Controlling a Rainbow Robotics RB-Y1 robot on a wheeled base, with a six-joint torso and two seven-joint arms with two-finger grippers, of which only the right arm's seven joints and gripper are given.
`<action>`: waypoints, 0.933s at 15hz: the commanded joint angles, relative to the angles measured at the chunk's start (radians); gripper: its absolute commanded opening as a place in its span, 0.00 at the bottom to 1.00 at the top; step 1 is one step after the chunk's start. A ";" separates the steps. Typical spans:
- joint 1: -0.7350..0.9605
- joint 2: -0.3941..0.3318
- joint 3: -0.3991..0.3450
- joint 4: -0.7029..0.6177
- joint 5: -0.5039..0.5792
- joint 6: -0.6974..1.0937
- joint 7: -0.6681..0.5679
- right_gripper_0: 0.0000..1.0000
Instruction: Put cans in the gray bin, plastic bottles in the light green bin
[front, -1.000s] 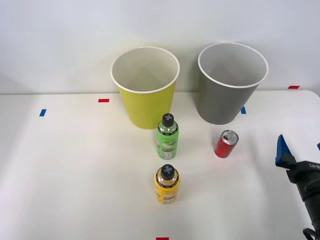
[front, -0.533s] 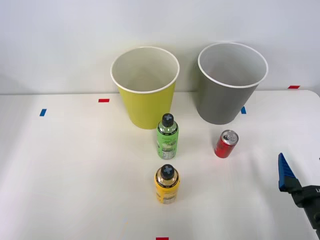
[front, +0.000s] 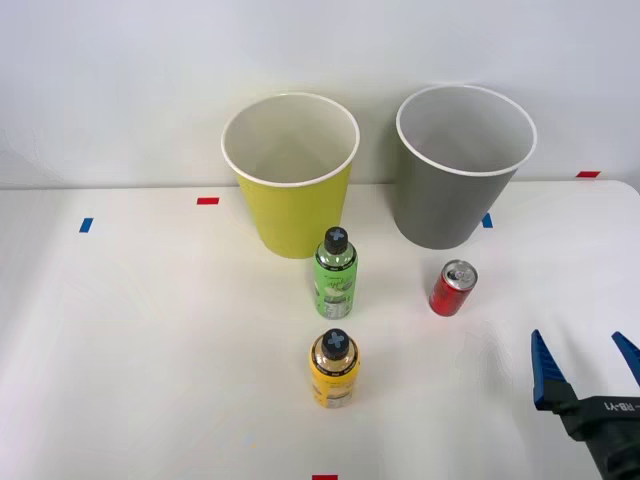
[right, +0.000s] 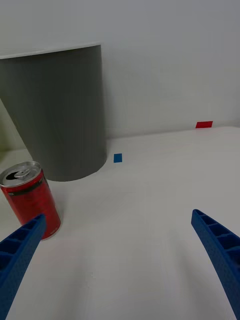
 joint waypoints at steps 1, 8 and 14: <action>0.040 0.065 0.001 0.000 0.023 -0.016 0.015 1.00; 0.054 0.056 0.017 0.000 0.038 -0.025 0.018 1.00; 0.022 0.066 0.018 0.146 0.061 -0.190 0.024 1.00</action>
